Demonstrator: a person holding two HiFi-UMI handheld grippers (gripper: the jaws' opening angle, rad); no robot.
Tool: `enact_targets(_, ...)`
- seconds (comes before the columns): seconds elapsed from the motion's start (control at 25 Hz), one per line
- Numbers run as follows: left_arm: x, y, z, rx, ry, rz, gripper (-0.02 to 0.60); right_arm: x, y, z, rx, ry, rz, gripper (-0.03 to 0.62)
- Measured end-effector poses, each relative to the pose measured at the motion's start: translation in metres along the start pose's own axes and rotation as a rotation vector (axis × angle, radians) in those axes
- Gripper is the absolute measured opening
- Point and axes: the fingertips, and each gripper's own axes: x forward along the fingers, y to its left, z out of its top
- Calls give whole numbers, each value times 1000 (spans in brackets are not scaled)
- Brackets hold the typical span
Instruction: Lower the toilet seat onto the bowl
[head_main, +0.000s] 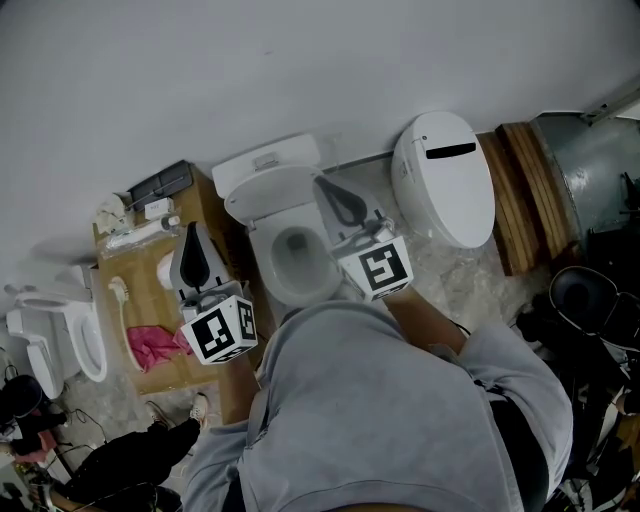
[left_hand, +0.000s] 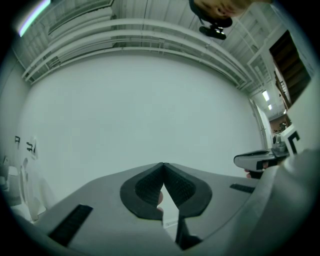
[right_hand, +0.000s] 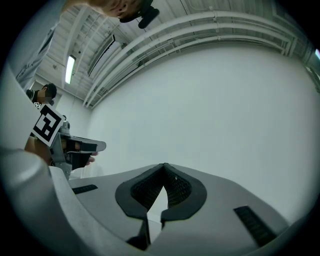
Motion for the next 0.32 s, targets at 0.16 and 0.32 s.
enact_targets(0.16, 0, 2, -1, -3, 0, 6, 0, 0, 0, -2, -7, -4, 1, -2)
enact_targets(0.32, -2, 3, -1, -4, 4, 9, 0, -3, 2, -5, -12, 13, 2, -2)
